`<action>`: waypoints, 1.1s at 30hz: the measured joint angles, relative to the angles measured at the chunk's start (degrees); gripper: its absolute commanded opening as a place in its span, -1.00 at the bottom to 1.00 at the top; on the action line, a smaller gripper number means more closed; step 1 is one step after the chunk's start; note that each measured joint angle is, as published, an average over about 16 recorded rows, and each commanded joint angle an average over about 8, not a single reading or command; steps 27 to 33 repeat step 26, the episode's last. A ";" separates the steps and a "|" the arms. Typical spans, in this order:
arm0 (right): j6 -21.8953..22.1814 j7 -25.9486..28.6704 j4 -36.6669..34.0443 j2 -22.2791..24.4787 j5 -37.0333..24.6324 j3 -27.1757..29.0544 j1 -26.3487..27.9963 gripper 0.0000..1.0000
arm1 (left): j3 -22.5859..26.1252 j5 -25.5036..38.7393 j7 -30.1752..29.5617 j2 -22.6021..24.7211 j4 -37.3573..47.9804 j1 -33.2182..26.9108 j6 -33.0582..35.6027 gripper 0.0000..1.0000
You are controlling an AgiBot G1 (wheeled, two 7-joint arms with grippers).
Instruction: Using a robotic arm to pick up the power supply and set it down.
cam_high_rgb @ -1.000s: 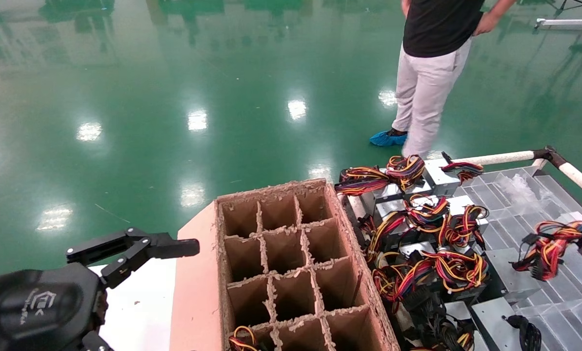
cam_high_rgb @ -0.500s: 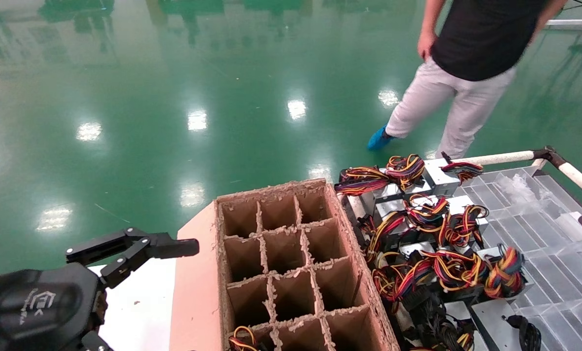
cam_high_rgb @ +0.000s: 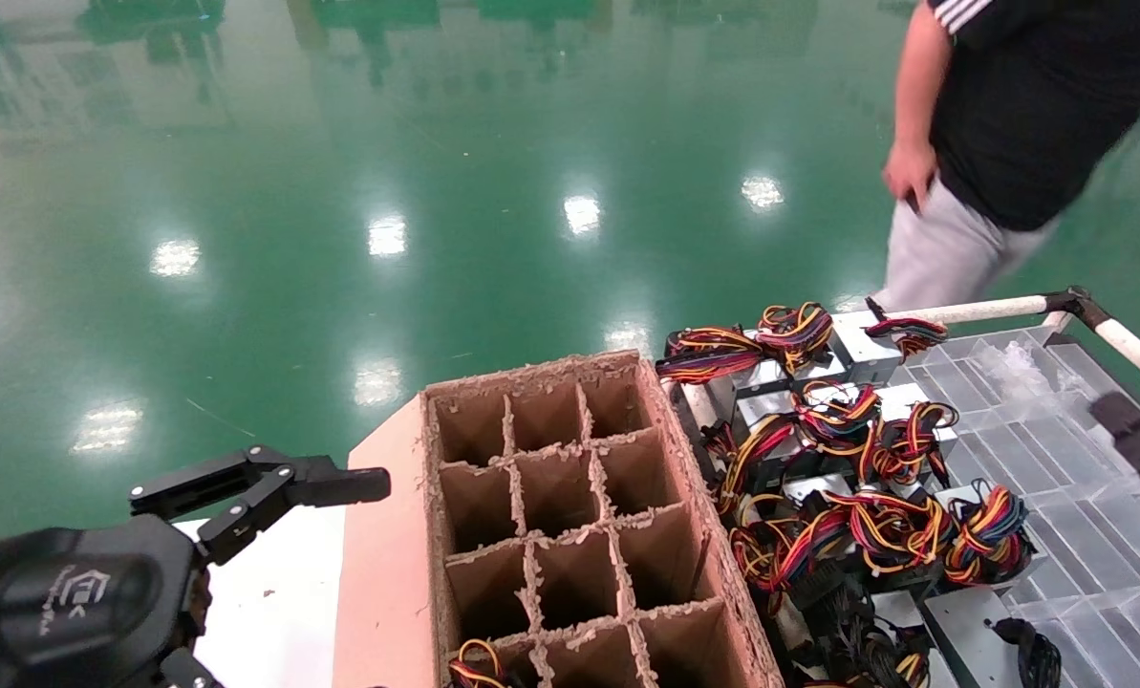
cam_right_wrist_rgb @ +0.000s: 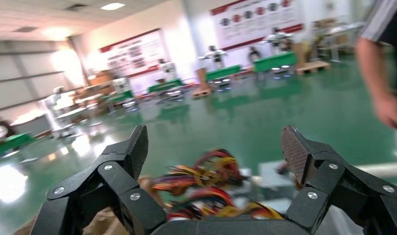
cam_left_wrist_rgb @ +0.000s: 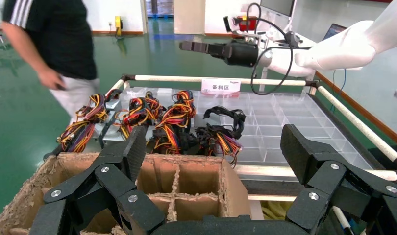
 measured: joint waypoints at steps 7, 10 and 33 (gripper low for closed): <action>0.16 3.91 7.91 0.92 -2.07 -2.87 1.64 1.00 | 0.00 0.00 0.00 0.00 0.00 0.00 0.00 1.00; 0.23 5.61 11.34 1.32 -2.96 -4.11 2.34 1.00 | 0.00 0.00 0.00 0.00 0.00 0.00 0.00 1.00; 0.53 12.80 25.87 3.02 -6.76 -9.39 5.35 1.00 | 0.01 0.00 0.00 0.00 0.00 0.00 0.00 1.00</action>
